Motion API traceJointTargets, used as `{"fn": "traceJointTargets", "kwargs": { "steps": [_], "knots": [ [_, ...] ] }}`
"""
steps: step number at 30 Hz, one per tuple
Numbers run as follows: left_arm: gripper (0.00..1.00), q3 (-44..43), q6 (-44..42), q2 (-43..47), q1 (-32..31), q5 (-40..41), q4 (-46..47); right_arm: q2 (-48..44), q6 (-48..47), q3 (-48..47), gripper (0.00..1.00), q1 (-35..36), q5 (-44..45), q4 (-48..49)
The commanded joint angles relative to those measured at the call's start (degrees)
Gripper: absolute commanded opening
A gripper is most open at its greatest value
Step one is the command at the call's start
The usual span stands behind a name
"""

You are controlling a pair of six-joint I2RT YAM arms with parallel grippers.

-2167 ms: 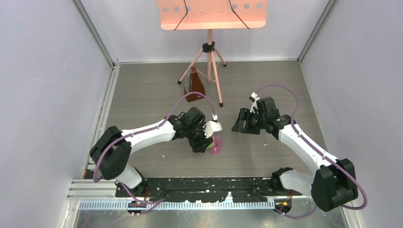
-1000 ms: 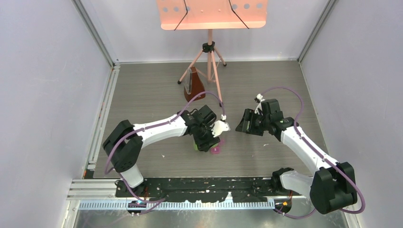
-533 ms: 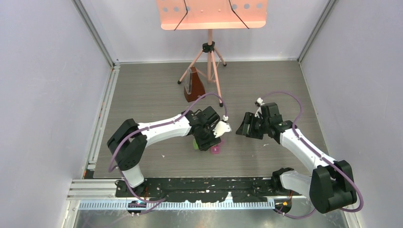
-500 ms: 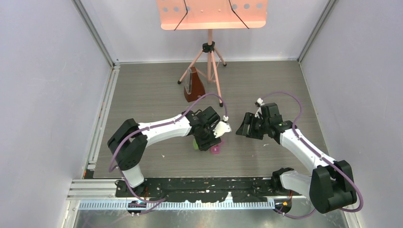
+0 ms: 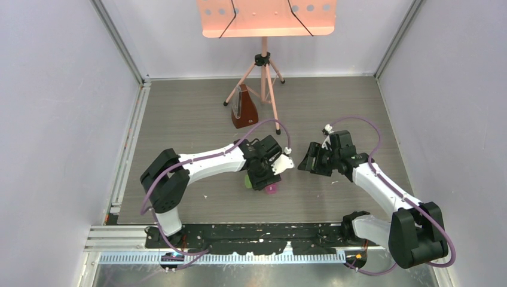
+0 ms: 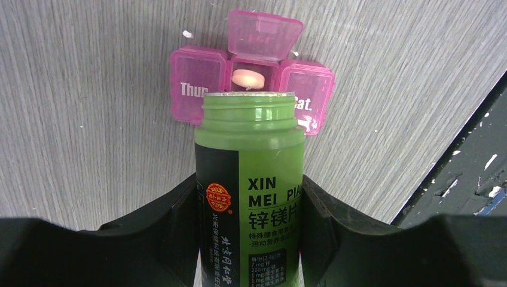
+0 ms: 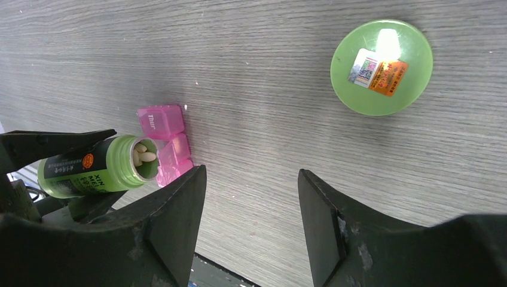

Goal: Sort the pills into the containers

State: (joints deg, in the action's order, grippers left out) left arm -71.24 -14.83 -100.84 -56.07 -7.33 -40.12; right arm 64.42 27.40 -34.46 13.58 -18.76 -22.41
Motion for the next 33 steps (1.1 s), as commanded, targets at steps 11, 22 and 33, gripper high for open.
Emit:
{"fn": "traceJointTargets", "kwargs": {
  "steps": [11, 22, 33],
  "knots": [
    [0.0, -3.6, -0.2, -1.4, -1.4, 2.4, -3.3, -1.2, 0.3, 0.8, 0.65, -1.0, -0.8, 1.8],
    [0.0, -4.9, -0.3, -1.8, -1.6, 3.1, -5.0, -0.5, 0.4, 0.5, 0.64, -1.3, -0.9, 1.8],
    [0.0, -6.2, -0.5, -3.0, -2.0, 3.3, -6.2, -0.4, 0.3, 0.7, 0.64, -1.5, -0.8, 1.8]
  ]
}}
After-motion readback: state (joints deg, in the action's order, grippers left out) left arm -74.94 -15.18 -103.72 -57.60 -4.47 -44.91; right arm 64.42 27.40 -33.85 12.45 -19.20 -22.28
